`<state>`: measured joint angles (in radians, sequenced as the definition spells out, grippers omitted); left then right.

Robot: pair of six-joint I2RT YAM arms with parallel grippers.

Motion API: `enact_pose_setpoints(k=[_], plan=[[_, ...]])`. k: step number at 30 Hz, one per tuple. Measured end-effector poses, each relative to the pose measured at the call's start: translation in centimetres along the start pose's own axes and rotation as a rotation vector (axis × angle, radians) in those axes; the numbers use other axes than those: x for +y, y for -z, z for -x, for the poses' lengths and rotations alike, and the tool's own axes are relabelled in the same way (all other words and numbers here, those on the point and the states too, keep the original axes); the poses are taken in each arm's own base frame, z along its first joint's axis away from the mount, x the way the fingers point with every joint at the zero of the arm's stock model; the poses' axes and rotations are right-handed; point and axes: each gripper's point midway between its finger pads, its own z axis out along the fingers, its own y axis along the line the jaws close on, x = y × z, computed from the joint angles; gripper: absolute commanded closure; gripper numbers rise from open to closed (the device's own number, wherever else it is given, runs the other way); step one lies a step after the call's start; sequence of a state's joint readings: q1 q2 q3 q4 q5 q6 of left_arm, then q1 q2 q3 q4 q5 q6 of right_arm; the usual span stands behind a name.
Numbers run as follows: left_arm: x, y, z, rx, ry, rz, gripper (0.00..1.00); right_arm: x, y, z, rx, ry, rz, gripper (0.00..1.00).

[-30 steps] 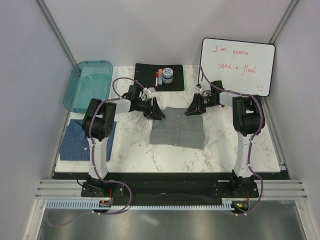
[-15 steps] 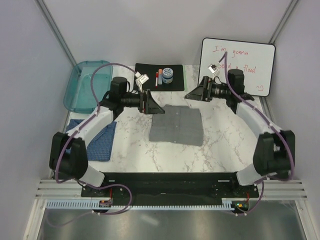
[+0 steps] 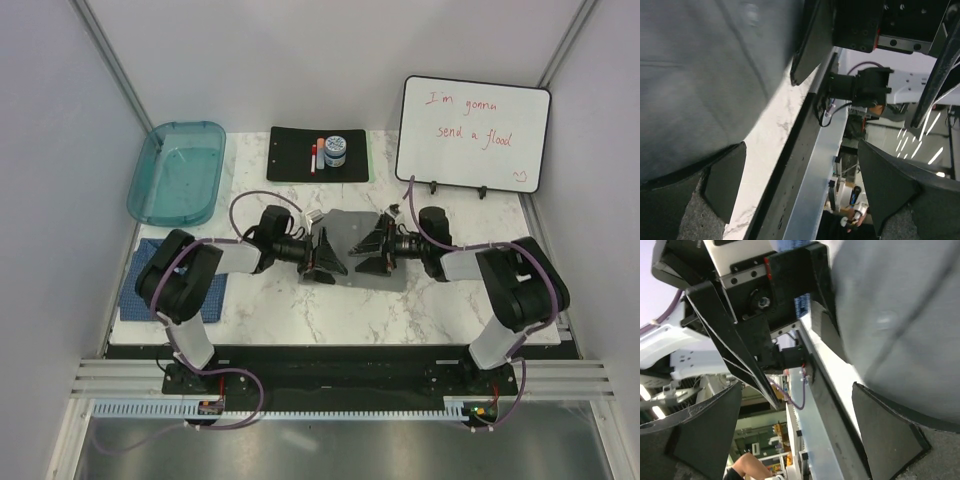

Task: Fold and stack the long sleeve shirts
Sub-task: Fold the shirt

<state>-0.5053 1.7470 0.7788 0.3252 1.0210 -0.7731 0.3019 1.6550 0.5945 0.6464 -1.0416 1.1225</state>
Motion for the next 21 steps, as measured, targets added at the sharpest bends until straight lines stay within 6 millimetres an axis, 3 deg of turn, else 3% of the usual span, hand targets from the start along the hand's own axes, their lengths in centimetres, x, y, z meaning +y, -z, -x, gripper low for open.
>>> enact_pose_setpoints(k=[4, 6, 10, 16, 19, 21], plan=[[4.5, 0.9, 1.1, -0.041, 0.123, 0.058, 0.01, -4.7, -0.3, 0.5, 0.018, -0.062, -0.078, 0.02], [5.5, 1.9, 1.5, -0.06, 0.164, 0.064, 0.01, -7.1, 0.2, 0.4, 0.031, -0.094, -0.127, 0.02], [6.2, 2.8, 1.0, -0.069, 0.188, 0.065, 0.01, -7.7, 0.9, 0.7, 0.093, -0.046, -0.135, 0.02], [5.6, 3.9, -1.6, -0.062, 0.157, 0.084, 0.01, -7.8, 2.5, 0.7, 0.176, 0.05, -0.169, 0.02], [3.4, 4.7, -1.8, -0.068, 0.085, 0.072, 0.01, -6.6, 3.5, 0.6, 0.222, 0.154, -0.198, 0.02], [0.9, 5.0, -0.9, -0.081, -0.014, 0.043, 0.01, -4.6, 3.9, 1.0, 0.24, 0.231, -0.184, 0.02]])
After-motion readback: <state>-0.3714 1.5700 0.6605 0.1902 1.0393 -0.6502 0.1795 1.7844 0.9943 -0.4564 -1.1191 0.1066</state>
